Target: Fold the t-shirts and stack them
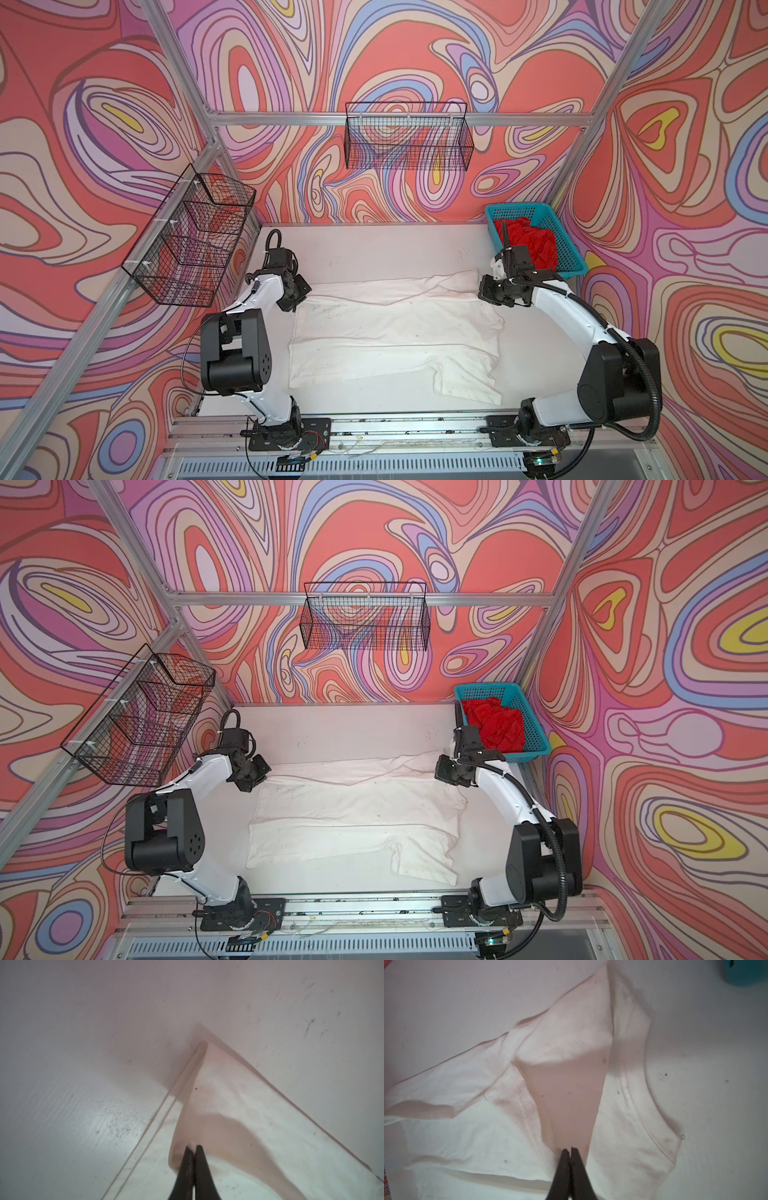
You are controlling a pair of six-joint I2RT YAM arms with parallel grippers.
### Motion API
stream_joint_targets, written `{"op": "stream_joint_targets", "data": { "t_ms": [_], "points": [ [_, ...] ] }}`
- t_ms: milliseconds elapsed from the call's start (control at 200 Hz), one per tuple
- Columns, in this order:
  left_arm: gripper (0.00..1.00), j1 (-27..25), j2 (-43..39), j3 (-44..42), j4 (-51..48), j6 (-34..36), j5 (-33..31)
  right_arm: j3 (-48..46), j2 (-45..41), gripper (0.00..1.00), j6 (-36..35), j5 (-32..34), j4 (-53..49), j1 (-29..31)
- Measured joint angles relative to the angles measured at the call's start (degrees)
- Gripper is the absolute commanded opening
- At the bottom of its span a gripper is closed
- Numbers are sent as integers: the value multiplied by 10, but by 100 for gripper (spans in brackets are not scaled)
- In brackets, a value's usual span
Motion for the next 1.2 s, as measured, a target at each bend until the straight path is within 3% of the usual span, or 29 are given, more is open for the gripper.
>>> {"op": "stream_joint_targets", "data": {
  "t_ms": [1197],
  "points": [
    [0,0,-22,-46,1,8,-16,-87,-58,0,8,33,-12,0]
  ]
}}
